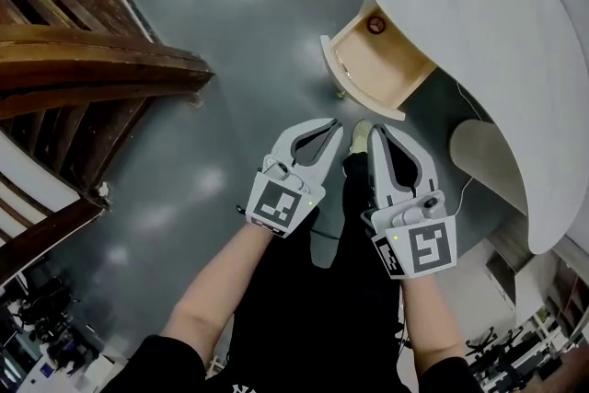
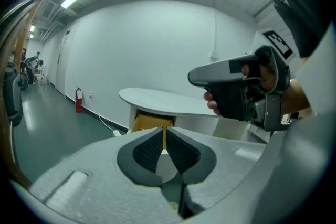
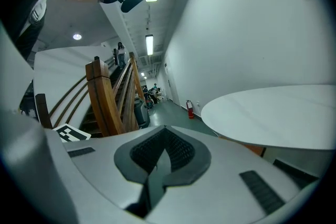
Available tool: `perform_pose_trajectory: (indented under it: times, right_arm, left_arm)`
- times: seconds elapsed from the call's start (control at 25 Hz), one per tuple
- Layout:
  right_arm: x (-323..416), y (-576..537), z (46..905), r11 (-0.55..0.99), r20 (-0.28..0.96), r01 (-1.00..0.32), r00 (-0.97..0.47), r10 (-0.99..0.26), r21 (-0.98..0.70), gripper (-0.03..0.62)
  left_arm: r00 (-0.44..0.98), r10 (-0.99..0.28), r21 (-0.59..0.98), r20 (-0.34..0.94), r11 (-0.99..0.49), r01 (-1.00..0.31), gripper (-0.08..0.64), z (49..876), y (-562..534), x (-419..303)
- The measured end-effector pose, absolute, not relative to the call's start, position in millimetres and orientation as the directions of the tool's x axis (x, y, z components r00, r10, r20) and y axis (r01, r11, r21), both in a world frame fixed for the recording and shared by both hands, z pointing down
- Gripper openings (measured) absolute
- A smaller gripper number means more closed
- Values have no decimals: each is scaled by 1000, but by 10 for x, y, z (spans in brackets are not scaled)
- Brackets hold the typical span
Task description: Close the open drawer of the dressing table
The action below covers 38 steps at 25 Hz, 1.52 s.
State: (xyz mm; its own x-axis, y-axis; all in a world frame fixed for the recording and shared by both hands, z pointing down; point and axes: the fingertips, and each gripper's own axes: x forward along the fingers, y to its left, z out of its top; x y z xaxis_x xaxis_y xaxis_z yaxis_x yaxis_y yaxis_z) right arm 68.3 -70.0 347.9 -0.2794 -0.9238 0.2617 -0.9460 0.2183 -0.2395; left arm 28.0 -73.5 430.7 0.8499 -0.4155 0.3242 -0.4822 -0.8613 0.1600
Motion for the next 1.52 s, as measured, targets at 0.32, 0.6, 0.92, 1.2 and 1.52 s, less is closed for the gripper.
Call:
perform_pose_trajectory:
  times: [0.32,0.6,0.92,1.2,1.52]
  right_arm:
    - [574,-720,4172,200,254,-945,-266,-930,-259,15]
    - [561,-673,4633,190,268,-950,-256,-929,-247,15]
    - [593,-653,4957,159,285,-954,-231,-930,-254,15]
    - [659,-641,5079,141,299,-957,-216,-929,-252,15]
    - [658,-656,5041,133,300,-958,-209,-931,-254,15]
  left_arm:
    - [849,-401,135,344,-873,-468,56,5183,-866,352]
    - [837,-411,134,362,-866,-483,81,5866,-983,429]
    - [829,-397,95,394,-880,-466,105,6343,-1061,524]
    - [827,-387,104,408,-880,-463,107,6528,-1090,592]
    - [826,-386,119,411,-875,-468,107,6519,-1124,607]
